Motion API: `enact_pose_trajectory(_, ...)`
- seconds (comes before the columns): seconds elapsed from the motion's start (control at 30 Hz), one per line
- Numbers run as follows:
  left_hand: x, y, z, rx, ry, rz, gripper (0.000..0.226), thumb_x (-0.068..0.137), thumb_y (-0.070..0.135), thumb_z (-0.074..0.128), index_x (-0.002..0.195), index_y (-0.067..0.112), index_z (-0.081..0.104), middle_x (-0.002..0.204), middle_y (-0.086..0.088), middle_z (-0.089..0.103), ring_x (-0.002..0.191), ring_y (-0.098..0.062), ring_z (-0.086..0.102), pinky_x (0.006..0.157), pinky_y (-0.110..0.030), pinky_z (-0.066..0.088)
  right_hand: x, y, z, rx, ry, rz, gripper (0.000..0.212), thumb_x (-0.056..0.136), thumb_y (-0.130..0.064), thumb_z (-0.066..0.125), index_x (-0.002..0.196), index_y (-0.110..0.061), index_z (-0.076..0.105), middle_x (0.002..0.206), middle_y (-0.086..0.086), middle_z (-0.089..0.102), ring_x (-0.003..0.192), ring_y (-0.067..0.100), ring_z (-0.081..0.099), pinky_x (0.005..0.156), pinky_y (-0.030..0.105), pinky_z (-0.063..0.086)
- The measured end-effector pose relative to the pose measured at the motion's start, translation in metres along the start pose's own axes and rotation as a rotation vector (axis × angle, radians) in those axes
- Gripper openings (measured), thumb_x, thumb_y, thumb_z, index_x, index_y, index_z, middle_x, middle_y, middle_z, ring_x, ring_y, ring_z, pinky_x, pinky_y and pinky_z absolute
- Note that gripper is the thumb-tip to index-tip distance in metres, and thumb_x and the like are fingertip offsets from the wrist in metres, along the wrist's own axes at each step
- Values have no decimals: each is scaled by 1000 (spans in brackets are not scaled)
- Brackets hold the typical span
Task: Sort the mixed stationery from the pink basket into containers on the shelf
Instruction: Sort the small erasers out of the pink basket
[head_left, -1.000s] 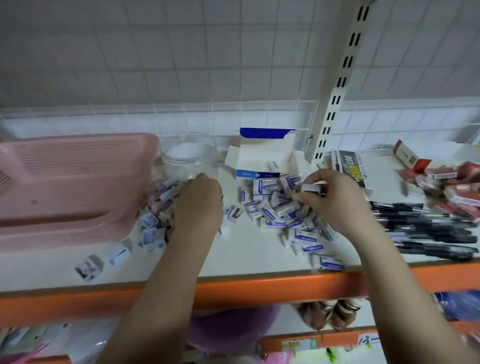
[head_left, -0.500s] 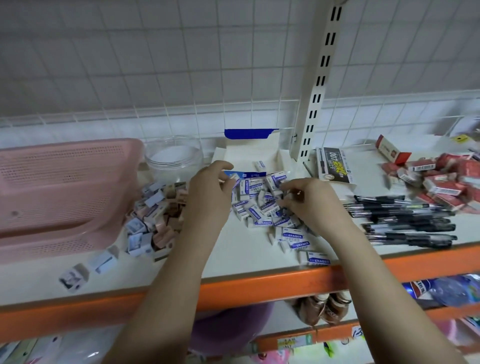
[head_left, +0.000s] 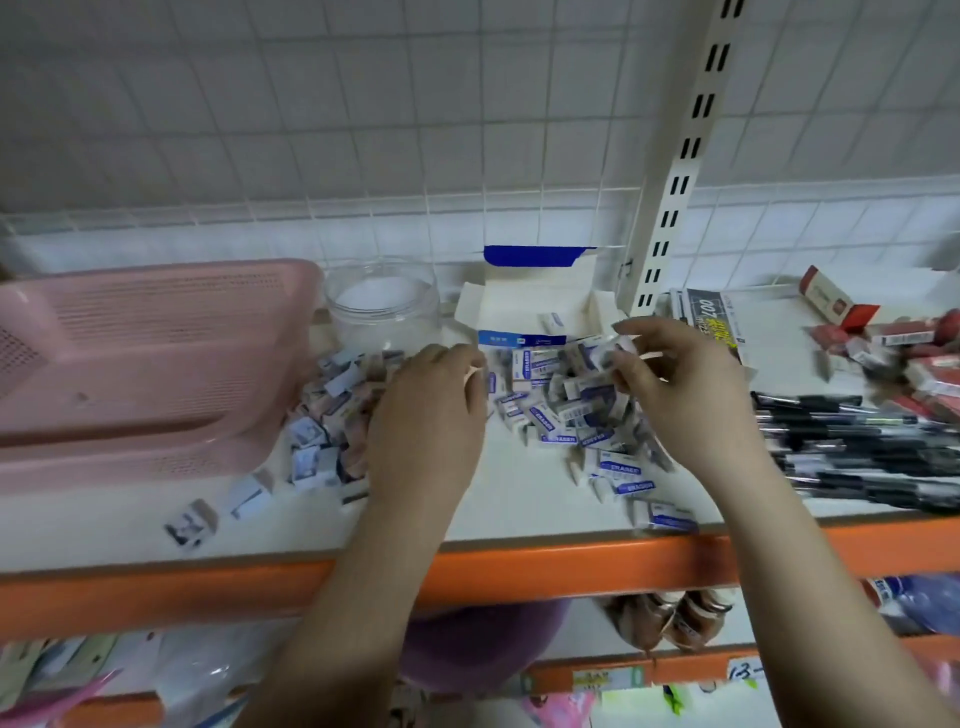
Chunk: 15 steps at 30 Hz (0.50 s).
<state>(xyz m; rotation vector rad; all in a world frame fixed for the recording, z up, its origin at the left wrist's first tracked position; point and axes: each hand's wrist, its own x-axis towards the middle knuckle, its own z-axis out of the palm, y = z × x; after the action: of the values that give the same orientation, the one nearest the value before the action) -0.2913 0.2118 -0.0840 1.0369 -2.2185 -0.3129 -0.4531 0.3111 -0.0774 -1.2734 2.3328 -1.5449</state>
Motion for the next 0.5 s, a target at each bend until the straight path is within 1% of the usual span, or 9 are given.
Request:
enact_pose_trajectory(0.03, -6, -12, -11, 64, 41, -51, 22, 92, 14, 50, 108, 14, 66, 102, -5, 64, 97, -24, 57, 79, -36, 44, 2, -8, 11, -11, -63, -30, 19, 90, -13, 60, 101, -29, 61, 81, -13, 63, 71, 1, 62, 68, 20, 48)
enact_pose_trajectory(0.07, -11, -23, -19, 110, 66, -118, 22, 92, 14, 50, 108, 13, 66, 103, -6, 64, 99, -25, 56, 79, -36, 43, 3, -16, 23, -37, -127, -64, 21, 90, -12, 59, 103, -28, 62, 83, -14, 62, 69, 1, 59, 68, 18, 47)
enact_pose_trajectory(0.13, -21, -41, -31, 165, 106, -242, 20, 93, 17, 52, 107, 13, 65, 104, -8, 63, 98, -27, 56, 78, -38, 43, 7, -31, 46, -89, -261, -119, 23, 91, -12, 58, 110, -23, 64, 89, -8, 62, 68, 6, 55, 68, 16, 43)
enact_pose_trajectory(0.17, -25, -46, -34, 179, 127, -279, 19, 93, 18, 53, 107, 13, 65, 105, -9, 63, 97, -28, 56, 77, -39, 43, 8, -38, 57, -112, -321, -145, 23, 91, -13, 58, 112, -20, 65, 92, -6, 63, 70, 7, 54, 65, 13, 39)
enact_pose_trajectory(0.23, -30, -47, -37, 186, 133, -345, 25, 93, 24, 53, 115, 14, 63, 113, -10, 61, 102, -30, 55, 81, -39, 44, 11, -49, 74, -157, -422, -190, 23, 91, -13, 58, 113, -17, 65, 100, 0, 67, 78, 9, 55, 63, 10, 35)
enact_pose_trajectory(0.33, -27, -49, -35, 223, 39, -443, 34, 94, 35, 52, 124, 19, 56, 119, -6, 59, 111, -28, 52, 86, -39, 44, 13, -60, 89, -250, -585, -213, 27, 92, -8, 54, 115, -14, 66, 111, 4, 68, 96, 16, 62, 74, 15, 40)
enact_pose_trajectory(0.4, -22, -55, -31, 193, 3, -457, 31, 93, 35, 54, 118, 18, 57, 112, -6, 63, 106, -28, 56, 79, -37, 44, 13, -61, 93, -279, -649, -202, 30, 91, -8, 53, 117, -16, 66, 114, 3, 67, 101, 18, 62, 80, 22, 45)
enact_pose_trajectory(0.43, -20, -57, -30, 166, 7, -452, 28, 92, 32, 55, 116, 18, 59, 109, -6, 65, 103, -27, 58, 77, -36, 44, 13, -60, 93, -275, -655, -191, 30, 91, -10, 54, 118, -18, 65, 115, 2, 66, 99, 16, 62, 79, 21, 45)
enact_pose_trajectory(0.5, -20, -56, -31, 165, 27, -436, 25, 93, 25, 55, 117, 21, 61, 109, -4, 65, 103, -25, 59, 78, -35, 45, 13, -55, 88, -245, -617, -170, 30, 92, -14, 55, 120, -20, 63, 115, -1, 65, 93, 12, 61, 72, 15, 39)
